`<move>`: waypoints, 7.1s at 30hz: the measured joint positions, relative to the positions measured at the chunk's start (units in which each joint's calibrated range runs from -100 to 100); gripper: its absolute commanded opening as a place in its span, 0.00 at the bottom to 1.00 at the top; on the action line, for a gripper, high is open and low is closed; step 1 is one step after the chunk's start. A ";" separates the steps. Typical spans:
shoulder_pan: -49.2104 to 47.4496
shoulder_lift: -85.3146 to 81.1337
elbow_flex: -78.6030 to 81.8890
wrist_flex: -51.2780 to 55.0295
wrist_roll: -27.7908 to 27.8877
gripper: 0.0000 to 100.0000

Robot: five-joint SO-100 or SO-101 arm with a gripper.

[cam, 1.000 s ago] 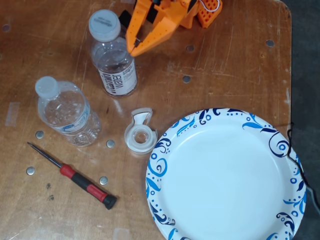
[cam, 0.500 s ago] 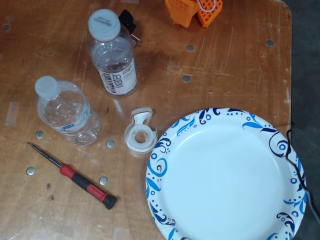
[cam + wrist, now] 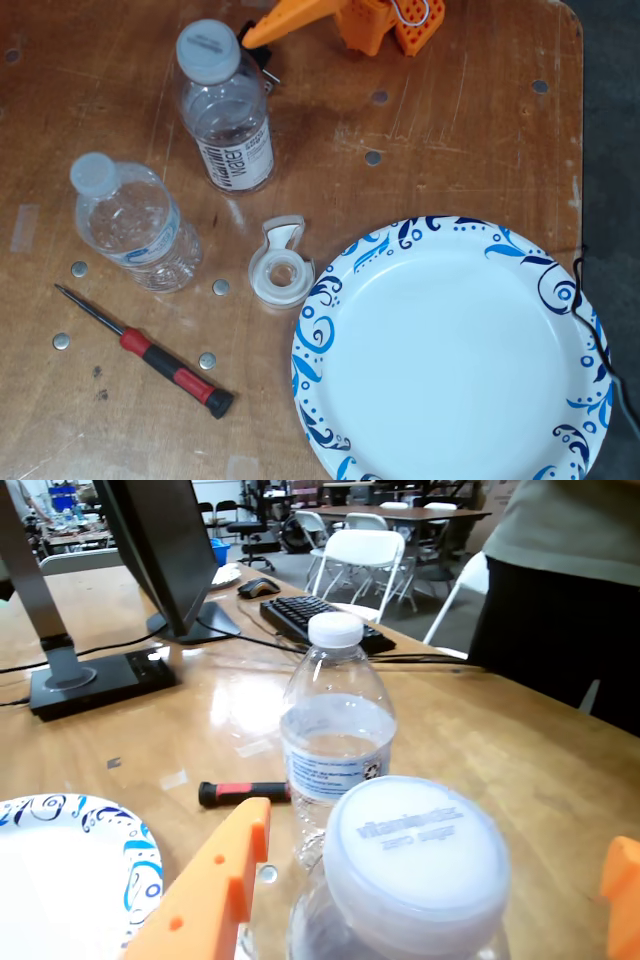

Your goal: Move the bottles to the plate

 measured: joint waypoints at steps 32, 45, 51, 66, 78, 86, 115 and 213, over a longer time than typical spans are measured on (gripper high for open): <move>-0.27 0.08 11.69 -15.66 -0.26 0.40; 2.46 3.78 13.04 -15.74 -0.26 0.17; 5.65 3.86 13.04 -16.26 -0.26 0.08; -5.01 4.70 -6.38 -4.34 0.36 0.07; -25.89 26.43 -25.36 -12.00 0.31 0.04; -37.83 48.99 -33.27 -22.89 0.21 0.04; -56.79 78.94 -35.43 -47.91 -2.81 0.04; -57.52 68.29 -20.32 -60.94 -1.04 0.33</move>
